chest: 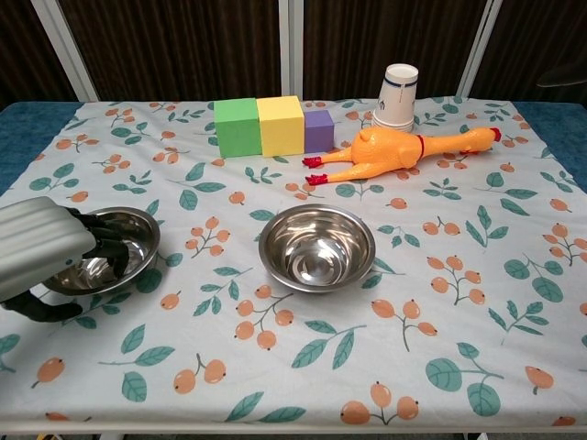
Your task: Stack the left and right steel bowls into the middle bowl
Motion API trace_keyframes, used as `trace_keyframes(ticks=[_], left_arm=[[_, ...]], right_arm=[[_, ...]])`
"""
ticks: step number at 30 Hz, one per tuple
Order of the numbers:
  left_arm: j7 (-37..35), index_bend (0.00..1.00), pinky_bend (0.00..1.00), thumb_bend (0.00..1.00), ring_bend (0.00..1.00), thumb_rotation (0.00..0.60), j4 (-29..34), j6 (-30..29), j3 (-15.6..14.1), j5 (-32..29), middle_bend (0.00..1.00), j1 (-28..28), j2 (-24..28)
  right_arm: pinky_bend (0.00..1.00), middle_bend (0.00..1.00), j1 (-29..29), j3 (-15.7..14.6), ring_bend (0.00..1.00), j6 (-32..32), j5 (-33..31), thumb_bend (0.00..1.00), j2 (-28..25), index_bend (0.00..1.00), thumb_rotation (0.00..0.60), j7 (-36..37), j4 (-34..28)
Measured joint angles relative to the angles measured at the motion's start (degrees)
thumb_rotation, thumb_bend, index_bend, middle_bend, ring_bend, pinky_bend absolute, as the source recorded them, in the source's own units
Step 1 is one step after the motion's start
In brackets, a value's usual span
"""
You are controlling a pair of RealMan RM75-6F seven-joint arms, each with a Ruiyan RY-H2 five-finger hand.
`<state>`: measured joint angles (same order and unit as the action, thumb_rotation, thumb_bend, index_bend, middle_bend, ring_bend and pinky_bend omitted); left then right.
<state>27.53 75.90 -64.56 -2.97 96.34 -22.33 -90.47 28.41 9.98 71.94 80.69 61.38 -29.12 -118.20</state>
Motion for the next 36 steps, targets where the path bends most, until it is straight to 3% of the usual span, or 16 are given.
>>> trace_keyframes(ticks=[12, 36], left_arm=[[-1.6, 0.66, 0.65, 0.29, 0.56, 0.6, -7.7, -3.5, -1.4, 3.1, 0.68, -0.9, -4.1], [-2.0, 0.72, 0.71, 0.32, 0.62, 0.6, -5.5, -4.5, -1.8, 2.6, 0.74, -1.9, -3.6]], right_arm=[[0.0, 0.27, -0.3, 0.2, 0.03, 0.6, 0.4, 0.0, 0.1, 0.24, 0.6, 0.4, 0.5], [0.0, 0.28, -1.2, -0.2, 0.03, 0.9, 0.6, 0.0, -0.2, 0.24, 0.6, 2.2, 1.7]])
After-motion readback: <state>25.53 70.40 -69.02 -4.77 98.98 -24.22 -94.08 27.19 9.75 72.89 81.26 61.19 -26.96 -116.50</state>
